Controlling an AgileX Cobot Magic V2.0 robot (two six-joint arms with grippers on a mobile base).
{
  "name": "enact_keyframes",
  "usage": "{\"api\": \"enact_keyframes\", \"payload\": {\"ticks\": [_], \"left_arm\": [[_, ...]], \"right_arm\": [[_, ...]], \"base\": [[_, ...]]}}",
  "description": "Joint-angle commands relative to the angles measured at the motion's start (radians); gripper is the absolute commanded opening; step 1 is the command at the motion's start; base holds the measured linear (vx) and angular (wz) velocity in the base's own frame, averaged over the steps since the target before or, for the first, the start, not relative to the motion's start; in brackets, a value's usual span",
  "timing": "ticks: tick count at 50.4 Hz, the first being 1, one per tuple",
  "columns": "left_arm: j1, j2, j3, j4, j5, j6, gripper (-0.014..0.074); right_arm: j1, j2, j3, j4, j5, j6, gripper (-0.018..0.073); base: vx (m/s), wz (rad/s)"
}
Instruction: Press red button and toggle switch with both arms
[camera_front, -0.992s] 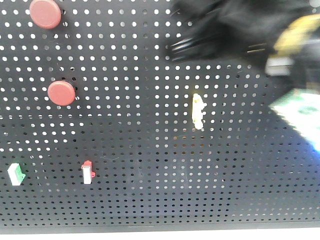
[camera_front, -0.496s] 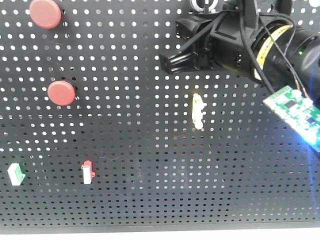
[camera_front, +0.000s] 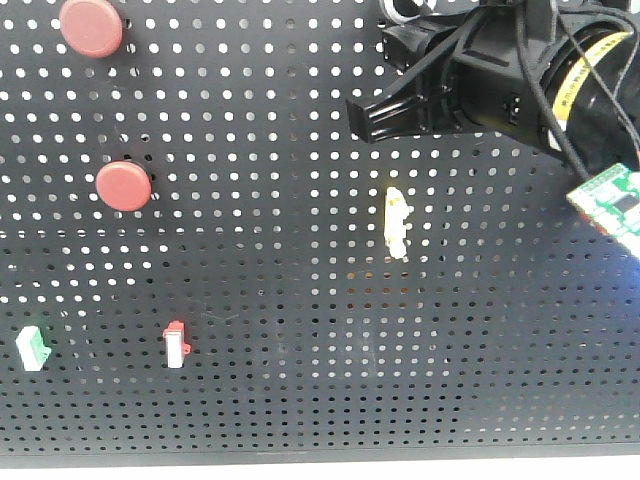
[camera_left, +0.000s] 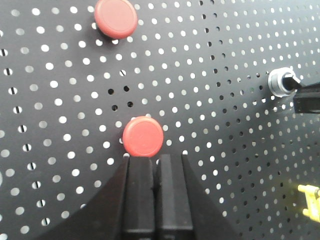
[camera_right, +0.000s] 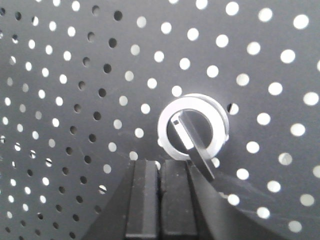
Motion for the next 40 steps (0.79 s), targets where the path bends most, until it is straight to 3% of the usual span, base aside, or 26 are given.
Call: {"api": "enact_keyframes", "payload": {"ticks": [1,8,18,40], "left_arm": [[-0.006,-0.007,-0.025,-0.013,-0.059,-0.01,0.0002],[-0.006,-0.008,-0.025,-0.013,-0.059,-0.01,0.0002],[-0.006,-0.008,-0.025,-0.013,-0.058,-0.01,0.0002],[-0.006,-0.008,-0.025,-0.013,-0.059,-0.01,0.0002]], "right_arm": [[-0.01,-0.051,-0.039,-0.051,-0.025,0.003,-0.0003],[0.005,-0.092,-0.014,0.011,-0.117,-0.003,-0.0003],[0.027,-0.207,0.138,-0.001,-0.225,-0.024,-0.0003],[0.027,-0.234,0.161,0.0,-0.222,-0.02,-0.0003]], "base": [[0.0,0.0],[0.0,0.0],[0.0,0.0],[0.0,0.0]]}}
